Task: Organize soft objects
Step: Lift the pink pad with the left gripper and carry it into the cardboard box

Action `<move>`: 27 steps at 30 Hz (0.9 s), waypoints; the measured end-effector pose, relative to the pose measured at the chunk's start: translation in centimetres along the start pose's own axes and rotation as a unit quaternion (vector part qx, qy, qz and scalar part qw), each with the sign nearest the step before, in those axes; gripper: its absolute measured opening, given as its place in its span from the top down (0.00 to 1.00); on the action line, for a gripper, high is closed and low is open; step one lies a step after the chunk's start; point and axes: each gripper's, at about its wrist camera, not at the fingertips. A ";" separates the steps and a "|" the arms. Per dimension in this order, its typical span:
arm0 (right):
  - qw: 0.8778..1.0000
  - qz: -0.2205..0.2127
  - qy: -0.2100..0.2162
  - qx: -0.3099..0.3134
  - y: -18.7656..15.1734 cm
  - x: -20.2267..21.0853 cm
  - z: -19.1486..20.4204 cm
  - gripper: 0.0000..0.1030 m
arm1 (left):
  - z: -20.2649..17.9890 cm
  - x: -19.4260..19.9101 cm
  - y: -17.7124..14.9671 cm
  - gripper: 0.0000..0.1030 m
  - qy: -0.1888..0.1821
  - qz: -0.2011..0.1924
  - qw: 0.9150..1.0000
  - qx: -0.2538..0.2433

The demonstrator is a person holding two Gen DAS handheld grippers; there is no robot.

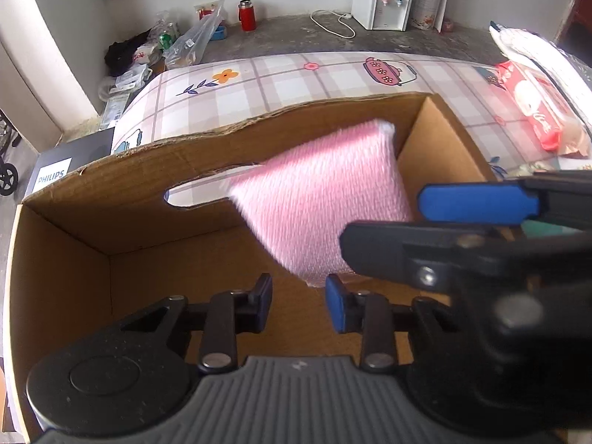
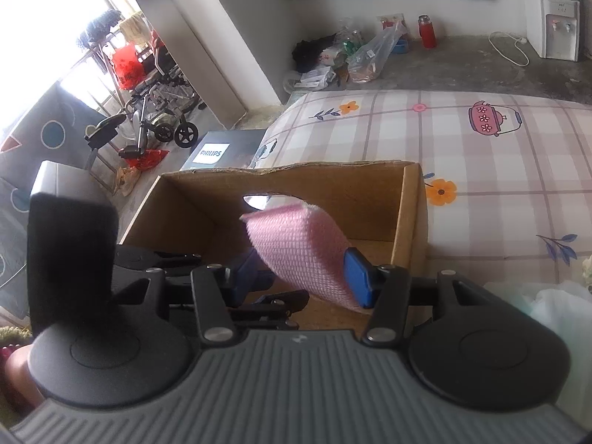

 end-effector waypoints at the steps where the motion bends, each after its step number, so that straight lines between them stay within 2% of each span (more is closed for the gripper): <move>1: 1.000 0.000 0.000 0.001 0.1 -0.1 -0.1 0.52 | 0.1 0.0 0.1 0.68 0.000 0.000 1.000 0.001; 4: 1.000 0.006 0.015 -0.012 0.6 -0.2 -0.7 0.52 | 0.4 0.4 0.7 0.68 -0.008 -0.007 1.000 0.002; 7: 0.998 0.021 0.049 -0.036 0.9 -0.2 -1.4 0.52 | 0.5 1.5 0.6 0.67 -0.020 -0.019 1.000 0.000; 11: 0.997 0.010 0.058 -0.040 1.0 0.6 -1.6 0.52 | 0.2 1.4 0.8 0.65 -0.007 -0.019 1.000 -0.002; 14: 0.997 -0.001 0.064 -0.050 0.9 1.5 -2.2 0.52 | 0.3 0.3 1.3 0.64 -0.006 -0.010 1.000 0.022; 17: 0.996 -0.009 0.065 -0.058 0.8 2.3 -2.9 0.52 | 0.8 -0.6 2.0 0.62 -0.031 -0.004 0.997 0.064; 19: 0.996 -0.011 0.063 -0.060 0.6 2.7 -3.3 0.52 | 1.1 -0.9 2.2 0.65 -0.045 -0.001 0.995 0.086; 21: 0.996 -0.012 0.061 -0.065 0.4 2.9 -3.7 0.52 | 0.9 -0.9 2.2 0.66 -0.048 0.000 0.996 0.076; 23: 0.995 -0.010 0.067 -0.071 0.1 2.9 -4.1 0.52 | 0.6 -1.1 2.1 0.71 -0.053 0.017 0.997 0.060; 25: 0.995 -0.012 0.071 -0.074 0.0 3.1 -4.2 0.52 | 0.5 -1.9 1.8 0.80 -0.068 0.052 0.994 0.063; 27: 0.995 -0.017 0.070 -0.074 -0.1 3.4 -4.2 0.52 | 0.5 -2.3 1.4 0.82 -0.071 0.059 0.994 0.066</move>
Point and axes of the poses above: each gripper's, at about its wrist camera, not at the fingertips, and x roughly against the way its jaws point, z to its left, y to its top, and after that the axes turned 8 degrees about z, right-handed
